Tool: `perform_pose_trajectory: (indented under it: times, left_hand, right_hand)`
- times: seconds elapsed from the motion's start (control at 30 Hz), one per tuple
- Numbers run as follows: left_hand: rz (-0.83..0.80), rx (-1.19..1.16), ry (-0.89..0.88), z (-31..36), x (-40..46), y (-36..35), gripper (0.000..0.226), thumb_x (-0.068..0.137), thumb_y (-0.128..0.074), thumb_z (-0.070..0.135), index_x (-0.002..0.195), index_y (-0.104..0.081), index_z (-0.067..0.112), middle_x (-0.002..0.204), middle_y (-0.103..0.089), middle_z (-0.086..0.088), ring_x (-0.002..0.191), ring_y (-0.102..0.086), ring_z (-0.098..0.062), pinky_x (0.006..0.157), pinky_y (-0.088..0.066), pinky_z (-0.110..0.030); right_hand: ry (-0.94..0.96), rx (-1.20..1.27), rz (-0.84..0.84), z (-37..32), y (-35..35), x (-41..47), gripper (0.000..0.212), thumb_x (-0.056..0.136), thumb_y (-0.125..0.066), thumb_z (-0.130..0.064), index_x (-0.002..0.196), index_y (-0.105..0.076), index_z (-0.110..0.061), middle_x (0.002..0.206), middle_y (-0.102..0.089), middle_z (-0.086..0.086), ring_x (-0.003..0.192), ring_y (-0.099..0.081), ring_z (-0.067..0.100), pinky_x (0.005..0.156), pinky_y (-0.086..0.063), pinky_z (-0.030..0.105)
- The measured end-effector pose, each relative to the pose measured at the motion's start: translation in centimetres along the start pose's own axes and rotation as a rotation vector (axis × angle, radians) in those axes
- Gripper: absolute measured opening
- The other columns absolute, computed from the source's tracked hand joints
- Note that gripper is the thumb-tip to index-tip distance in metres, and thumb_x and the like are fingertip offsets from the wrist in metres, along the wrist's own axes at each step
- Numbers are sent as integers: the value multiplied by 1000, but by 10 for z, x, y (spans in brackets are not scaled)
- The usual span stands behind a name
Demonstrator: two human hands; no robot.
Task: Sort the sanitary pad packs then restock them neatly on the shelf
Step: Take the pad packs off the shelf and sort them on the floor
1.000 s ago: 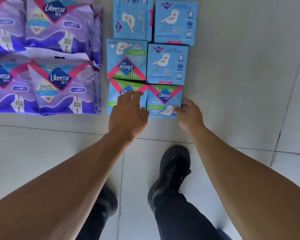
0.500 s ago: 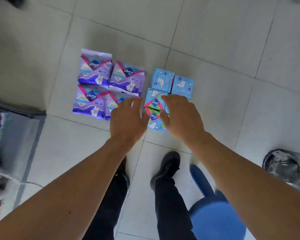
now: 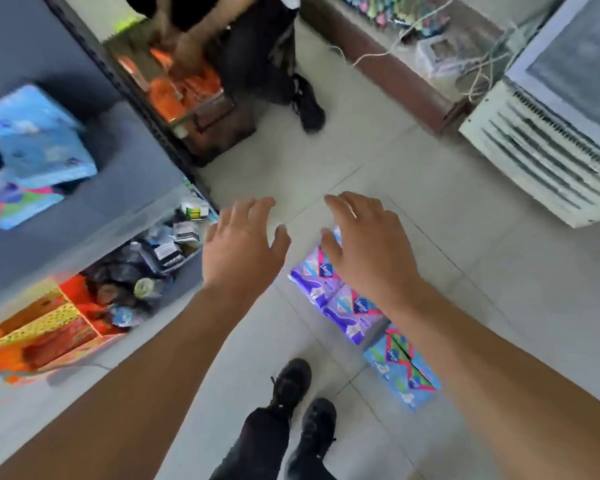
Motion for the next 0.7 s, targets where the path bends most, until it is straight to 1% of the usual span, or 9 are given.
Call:
perform_pose_trajectory:
  times: [0.1, 0.13, 0.2, 0.3, 0.4, 0.47, 0.57, 0.7]
  left_hand:
    - [92, -5, 117, -52, -1, 44, 38, 87, -58, 31, 124, -57, 21, 124, -58, -5, 114, -52, -31, 91, -43, -45]
    - [119, -7, 152, -69, -2, 57, 38, 88, -58, 31, 124, -57, 21, 123, -58, -5, 114, -52, -31, 91, -44, -45]
    - [161, -10, 218, -104, -3, 79, 39, 90, -56, 35, 128, -54, 24, 127, -56, -3, 117, -50, -29, 93, -43, -44]
    - [194, -2, 301, -157, -1, 101, 44, 92, -52, 40, 134, -49, 28, 134, -52, 0, 124, -46, -24, 98, -41, -44]
    - [222, -22, 382, -210, 7, 110, 46, 91, -52, 41, 134, -47, 29, 135, -51, -1, 124, -46, -25, 97, -42, -45]
    - [217, -21, 426, -247, 16, 110, 46, 90, -54, 39, 134, -47, 28, 134, -51, -1, 124, -45, -27, 95, -42, -44]
    - [207, -7, 467, -302, 32, 106, 48, 89, -56, 38, 135, -47, 27, 136, -50, -2, 126, -44, -27, 95, -42, -44]
    - [214, -6, 477, -364, 46, 98, 48, 89, -57, 37, 135, -47, 29, 136, -50, -1, 126, -44, -26, 92, -43, -44]
  right_hand:
    - [132, 24, -2, -59, -5, 35, 44, 86, -48, -33, 123, -58, -11, 118, -63, 9, 97, -61, 33, 69, -51, 40]
    - [170, 33, -1, -79, -8, 46, 44, 87, -48, -33, 124, -57, -12, 118, -62, 8, 96, -60, 33, 68, -51, 40]
    - [233, 64, -6, -119, -14, 63, 43, 87, -46, -34, 123, -55, -13, 114, -62, 7, 94, -59, 33, 66, -50, 41]
    - [312, 129, 6, -174, -26, 85, 42, 89, -53, -33, 127, -52, -13, 116, -62, 6, 98, -59, 32, 69, -48, 40]
    - [378, 161, -24, -220, -50, 109, 49, 92, -54, -36, 136, -45, -16, 128, -57, 4, 108, -57, 28, 77, -48, 40]
    - [399, 169, -54, -247, -73, 128, 55, 91, -56, -38, 139, -40, -16, 132, -53, 5, 111, -56, 29, 80, -50, 41]
    - [413, 169, -73, -289, -110, 161, 61, 89, -59, -38, 142, -37, -16, 133, -51, 7, 111, -56, 31, 82, -51, 45]
    - [461, 94, -69, -347, -161, 206, 68, 88, -63, -40, 144, -32, -18, 140, -45, 10, 118, -51, 31, 82, -50, 43]
Point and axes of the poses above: each hand's wrist, its own x-axis towards the middle knuckle, its own y-axis out of the back of the hand, z = x × y, the point moved 3 cm from there along x, towards the middle knuckle
